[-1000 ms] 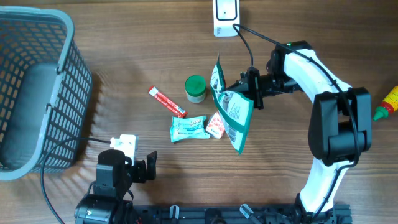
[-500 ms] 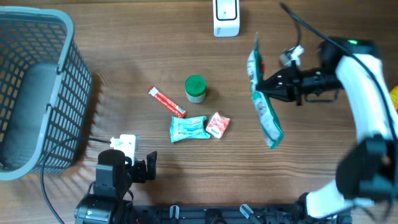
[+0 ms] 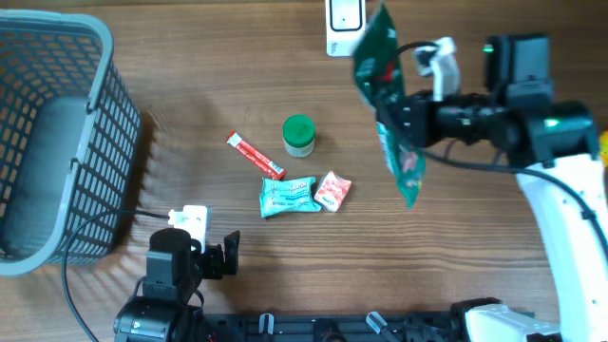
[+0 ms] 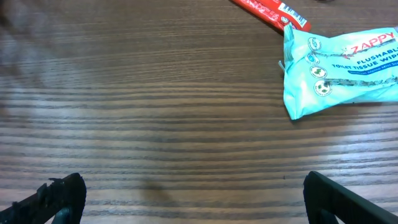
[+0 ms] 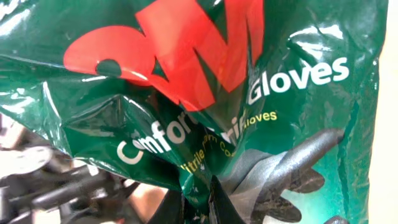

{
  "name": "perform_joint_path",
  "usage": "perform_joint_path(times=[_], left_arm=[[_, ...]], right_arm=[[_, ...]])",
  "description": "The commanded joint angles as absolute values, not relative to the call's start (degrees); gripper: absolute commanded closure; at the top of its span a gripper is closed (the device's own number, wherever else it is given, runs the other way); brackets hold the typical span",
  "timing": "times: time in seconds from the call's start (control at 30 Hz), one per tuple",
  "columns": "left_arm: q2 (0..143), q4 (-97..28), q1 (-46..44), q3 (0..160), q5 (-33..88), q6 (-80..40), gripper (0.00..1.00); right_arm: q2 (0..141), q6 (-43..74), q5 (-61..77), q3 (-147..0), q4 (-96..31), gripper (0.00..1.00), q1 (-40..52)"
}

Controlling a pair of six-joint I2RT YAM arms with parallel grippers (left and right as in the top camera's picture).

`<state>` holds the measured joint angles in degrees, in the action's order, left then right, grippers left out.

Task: Scan the item barcode
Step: 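Lift the gloves pack and hold it up under the scanner, then carry the gloves pack to the far right and drop it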

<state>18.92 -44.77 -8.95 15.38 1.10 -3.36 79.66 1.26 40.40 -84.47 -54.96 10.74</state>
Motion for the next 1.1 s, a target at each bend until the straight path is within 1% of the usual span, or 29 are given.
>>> perform_joint_path(times=[0.0,0.1,0.23,0.43,0.5,0.6,0.67,0.8,0.9,1.07], left_arm=[[18.9,-44.6,-9.3,15.3,0.5,-3.5,0.00],[18.9,-44.6,-9.3,15.3,0.5,-3.5,0.00],[18.9,-44.6,-9.3,15.3,0.5,-3.5,0.00],[18.9,-44.6,-9.3,15.3,0.5,-3.5,0.00],[18.9,-44.6,-9.3,15.3,0.5,-3.5,0.00],[18.9,-44.6,-9.3,15.3,0.5,-3.5,0.00],[18.9,-44.6,-9.3,15.3,0.5,-3.5,0.00],[18.9,-44.6,-9.3,15.3,0.5,-3.5,0.00],[18.9,-44.6,-9.3,15.3,0.5,-3.5,0.00],[18.9,-44.6,-9.3,15.3,0.5,-3.5,0.00]], right_arm=[[82.3,2.0,33.6,-84.4,-48.8,0.96,13.8],[86.1,5.2,33.6,-84.4,-40.5,0.95,16.1],[92.5,4.0,31.7,-84.4,-31.8,0.96,18.5],[101.3,4.1,30.2,-84.4,-15.6,0.96,18.9],[103.2,4.1,27.4,-84.4,-9.8,0.96,18.9],[106.2,3.8,19.7,-85.1,-2.4,0.96,18.9],[109.1,1.2,15.9,-86.8,1.0,0.96,18.9],[116.2,-1.6,12.3,-93.4,3.0,0.96,18.9],[125.5,-3.0,12.0,-104.3,2.7,0.96,18.9],[135.3,-2.8,11.6,-118.6,-1.8,0.95,18.9]])
